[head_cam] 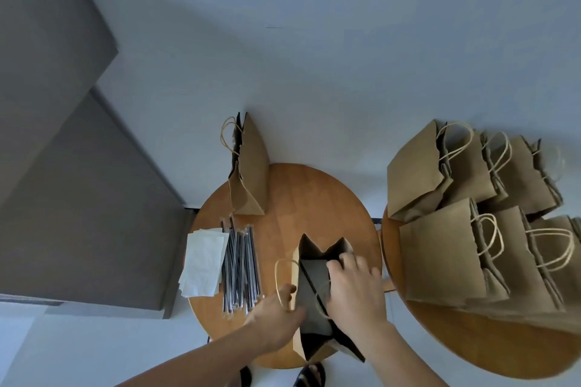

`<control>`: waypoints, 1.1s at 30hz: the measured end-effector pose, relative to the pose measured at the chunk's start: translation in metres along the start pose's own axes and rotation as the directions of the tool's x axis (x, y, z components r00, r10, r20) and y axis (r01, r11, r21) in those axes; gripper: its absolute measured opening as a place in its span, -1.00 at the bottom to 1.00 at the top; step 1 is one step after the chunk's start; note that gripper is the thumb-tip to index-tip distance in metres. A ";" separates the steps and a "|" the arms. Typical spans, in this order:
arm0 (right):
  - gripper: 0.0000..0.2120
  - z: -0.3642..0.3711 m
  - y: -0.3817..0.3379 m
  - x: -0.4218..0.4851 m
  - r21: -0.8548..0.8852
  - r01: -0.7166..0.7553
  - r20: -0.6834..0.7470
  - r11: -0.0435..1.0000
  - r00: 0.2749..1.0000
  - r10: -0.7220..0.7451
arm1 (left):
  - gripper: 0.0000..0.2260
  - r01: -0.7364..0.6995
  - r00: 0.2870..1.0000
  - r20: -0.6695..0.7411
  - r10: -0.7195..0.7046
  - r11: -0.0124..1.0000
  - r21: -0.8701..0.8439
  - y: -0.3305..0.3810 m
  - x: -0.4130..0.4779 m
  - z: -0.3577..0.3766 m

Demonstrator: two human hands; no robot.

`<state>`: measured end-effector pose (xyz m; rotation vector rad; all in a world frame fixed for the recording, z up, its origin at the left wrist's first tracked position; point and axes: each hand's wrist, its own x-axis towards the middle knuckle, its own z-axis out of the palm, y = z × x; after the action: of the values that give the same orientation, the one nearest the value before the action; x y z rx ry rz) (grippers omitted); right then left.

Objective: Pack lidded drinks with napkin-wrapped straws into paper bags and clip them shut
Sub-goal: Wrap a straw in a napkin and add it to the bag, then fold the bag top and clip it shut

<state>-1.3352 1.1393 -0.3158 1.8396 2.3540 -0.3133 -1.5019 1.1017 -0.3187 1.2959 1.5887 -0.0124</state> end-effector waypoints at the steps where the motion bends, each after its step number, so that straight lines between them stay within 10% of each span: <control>1: -0.58 -0.007 0.007 -0.004 -0.076 0.013 0.024 0.997 1.000 -0.012 | -0.51 -0.005 1.000 0.004 0.005 1.000 0.002 0.002 -0.001 0.000; 8: -0.45 -0.020 0.037 -0.011 0.323 -0.063 -0.087 0.944 0.992 0.096 | -0.73 -0.046 0.999 -0.018 0.044 0.996 -0.083 0.008 -0.002 0.011; 11: -0.38 -0.014 0.048 -0.015 0.528 -0.317 0.233 0.788 0.946 0.225 | -0.82 -0.029 0.999 -0.041 0.022 0.987 -0.156 0.004 -0.001 0.017; 14: -0.52 0.004 0.042 -0.030 0.611 -0.425 0.530 0.668 0.846 0.053 | -0.84 -0.044 0.999 0.019 0.050 0.970 -0.239 0.001 -0.004 0.026; 18: -0.72 0.016 0.018 -0.044 0.808 -0.372 0.452 0.458 0.889 -0.076 | -0.75 -0.119 0.989 0.051 0.139 0.951 -0.284 0.011 -0.007 0.041; 24: -0.70 0.032 0.021 -0.046 0.875 -0.373 0.415 0.309 0.906 -0.079 | -0.84 -0.074 0.955 -0.295 0.043 0.993 -0.095 0.017 0.003 0.045; 33: -0.80 0.081 0.104 0.014 0.454 -0.249 0.191 0.855 0.965 0.180 | -0.73 0.020 0.948 -0.309 0.080 0.952 0.306 0.010 0.015 0.020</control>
<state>-1.2395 1.1562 -0.4057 2.1700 2.0707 -1.0381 -1.4788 1.1046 -0.3326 1.6265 1.8960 -0.0325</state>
